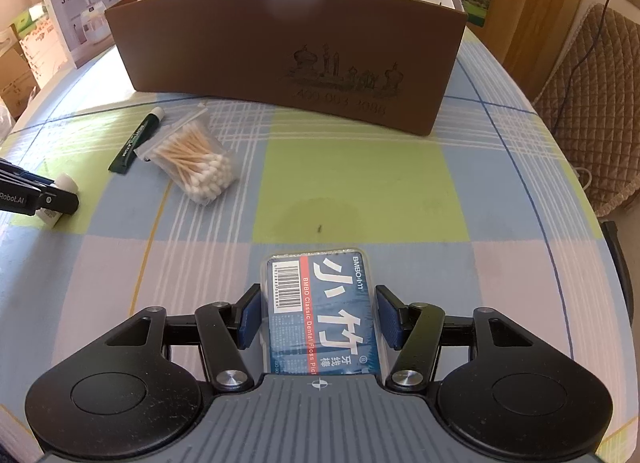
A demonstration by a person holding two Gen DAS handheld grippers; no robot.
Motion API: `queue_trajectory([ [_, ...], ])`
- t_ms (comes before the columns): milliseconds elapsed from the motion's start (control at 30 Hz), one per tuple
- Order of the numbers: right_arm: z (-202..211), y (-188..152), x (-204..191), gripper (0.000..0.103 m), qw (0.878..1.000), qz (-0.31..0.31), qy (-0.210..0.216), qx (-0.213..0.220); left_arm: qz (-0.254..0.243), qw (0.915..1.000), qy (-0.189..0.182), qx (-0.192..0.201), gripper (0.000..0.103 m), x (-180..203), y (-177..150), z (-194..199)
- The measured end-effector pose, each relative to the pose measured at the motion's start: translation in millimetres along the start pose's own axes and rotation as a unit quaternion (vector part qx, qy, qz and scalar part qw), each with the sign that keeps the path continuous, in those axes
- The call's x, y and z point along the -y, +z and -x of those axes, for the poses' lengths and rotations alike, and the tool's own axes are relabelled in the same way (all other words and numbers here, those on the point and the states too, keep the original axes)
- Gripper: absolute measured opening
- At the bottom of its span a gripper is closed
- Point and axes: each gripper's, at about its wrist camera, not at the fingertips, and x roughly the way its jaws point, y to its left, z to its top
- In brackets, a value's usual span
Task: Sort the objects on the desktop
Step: 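Grasp white pill bottle with left tool while right tool holds toothpick box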
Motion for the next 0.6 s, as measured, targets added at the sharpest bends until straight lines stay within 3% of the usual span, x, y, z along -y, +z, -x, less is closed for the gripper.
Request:
queue_trajectory([
  [333,2,-1,0,0.055,1.0,0.003,0.004,-0.004,0.002,1.0,-0.004,0.002,0.022,3,-11,6],
  [600,17,8,-1,0.055,0.999,-0.009,0.038,0.014,0.014,0.9995,-0.028,0.011,0.022,6,-11,20],
])
